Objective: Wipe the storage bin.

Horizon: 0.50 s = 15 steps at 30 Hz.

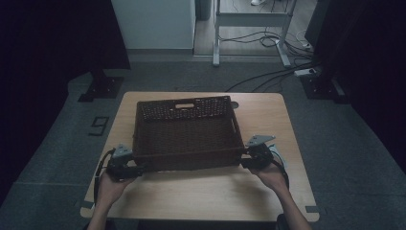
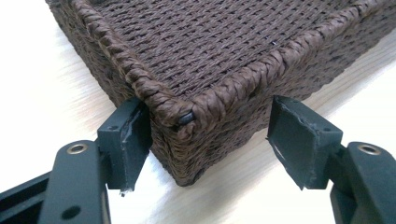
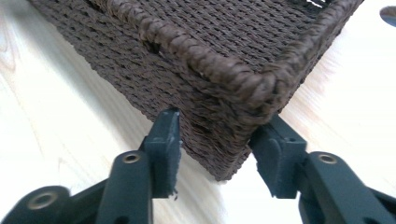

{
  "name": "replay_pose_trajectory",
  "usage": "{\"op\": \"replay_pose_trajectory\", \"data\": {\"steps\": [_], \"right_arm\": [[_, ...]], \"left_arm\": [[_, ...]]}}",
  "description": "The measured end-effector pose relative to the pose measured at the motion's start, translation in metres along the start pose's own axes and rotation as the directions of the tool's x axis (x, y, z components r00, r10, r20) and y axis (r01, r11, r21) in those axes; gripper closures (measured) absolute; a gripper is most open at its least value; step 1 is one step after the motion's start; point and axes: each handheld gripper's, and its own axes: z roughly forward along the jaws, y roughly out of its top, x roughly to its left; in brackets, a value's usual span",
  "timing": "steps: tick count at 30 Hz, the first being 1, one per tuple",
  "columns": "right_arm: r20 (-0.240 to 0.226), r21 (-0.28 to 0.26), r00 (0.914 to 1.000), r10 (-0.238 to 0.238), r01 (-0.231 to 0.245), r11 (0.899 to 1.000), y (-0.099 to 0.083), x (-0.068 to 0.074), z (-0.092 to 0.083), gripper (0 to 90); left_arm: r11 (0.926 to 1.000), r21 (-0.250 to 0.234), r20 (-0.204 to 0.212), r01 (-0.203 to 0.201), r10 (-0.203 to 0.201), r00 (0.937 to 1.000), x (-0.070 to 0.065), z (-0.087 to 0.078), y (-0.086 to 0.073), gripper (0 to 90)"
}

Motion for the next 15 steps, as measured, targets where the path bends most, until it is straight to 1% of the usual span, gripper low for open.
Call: {"op": "replay_pose_trajectory", "data": {"steps": [2,6,9,12,15], "right_arm": [[0.004,-0.003,1.0,0.004,-0.004,1.0,-0.006,-0.001,-0.007,58.7],[0.016,-0.004,0.9996,0.023,-0.023,1.0,-0.017,-0.005,-0.019,59.9],[0.025,-0.01,0.999,0.037,-0.037,0.999,-0.022,-0.009,-0.024,60.9],[0.04,-0.013,0.998,0.049,-0.049,0.999,-0.023,-0.013,-0.026,61.2],[0.054,-0.015,0.9966,0.063,-0.062,0.998,-0.022,-0.018,-0.024,61.4]], "left_arm": [[0.9999,0.003,0.008,-0.014,0.014,0.9999,-0.003,0.005,0.005,30.5],[0.9992,0.01,0.021,-0.038,0.037,0.9991,-0.008,0.014,0.014,32.0],[0.9983,0.017,0.006,-0.056,0.056,0.9984,-0.012,0.021,0.021,34.4],[0.9974,0.02,-0.009,-0.069,0.07,0.9975,-0.013,0.028,0.027,35.3],[0.9976,0.015,-0.014,-0.067,0.067,0.9976,-0.012,0.034,0.032,35.7]]}}
